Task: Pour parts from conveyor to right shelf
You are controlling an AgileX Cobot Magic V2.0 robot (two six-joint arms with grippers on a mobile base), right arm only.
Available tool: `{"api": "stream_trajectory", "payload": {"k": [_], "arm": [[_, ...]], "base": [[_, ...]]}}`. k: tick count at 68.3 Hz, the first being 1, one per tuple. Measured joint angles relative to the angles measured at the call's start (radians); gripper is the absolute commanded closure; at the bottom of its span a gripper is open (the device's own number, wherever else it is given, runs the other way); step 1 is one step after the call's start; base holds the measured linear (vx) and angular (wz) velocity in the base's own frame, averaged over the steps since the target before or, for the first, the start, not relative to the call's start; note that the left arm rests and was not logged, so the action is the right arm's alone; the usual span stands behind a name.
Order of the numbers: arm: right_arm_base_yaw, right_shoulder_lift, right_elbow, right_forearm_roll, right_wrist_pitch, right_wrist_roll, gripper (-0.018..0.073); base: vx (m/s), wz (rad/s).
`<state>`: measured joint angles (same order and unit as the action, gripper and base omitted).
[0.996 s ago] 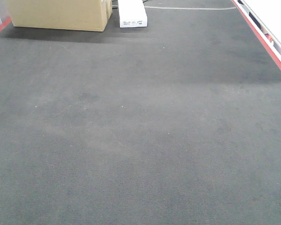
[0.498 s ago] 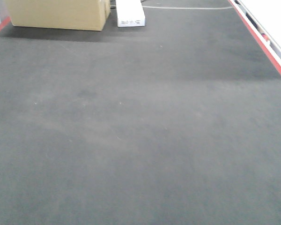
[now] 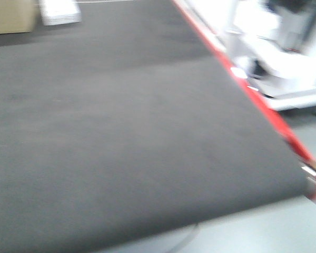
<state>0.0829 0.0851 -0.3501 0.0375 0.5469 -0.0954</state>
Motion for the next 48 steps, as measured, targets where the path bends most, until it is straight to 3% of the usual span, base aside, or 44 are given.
{"api": "stream_trajectory", "payload": {"k": [48], "arm": [[0.000,0.000,0.000,-0.002,0.000,0.001,0.0562]], "base": [[-0.38,-0.71]]}}
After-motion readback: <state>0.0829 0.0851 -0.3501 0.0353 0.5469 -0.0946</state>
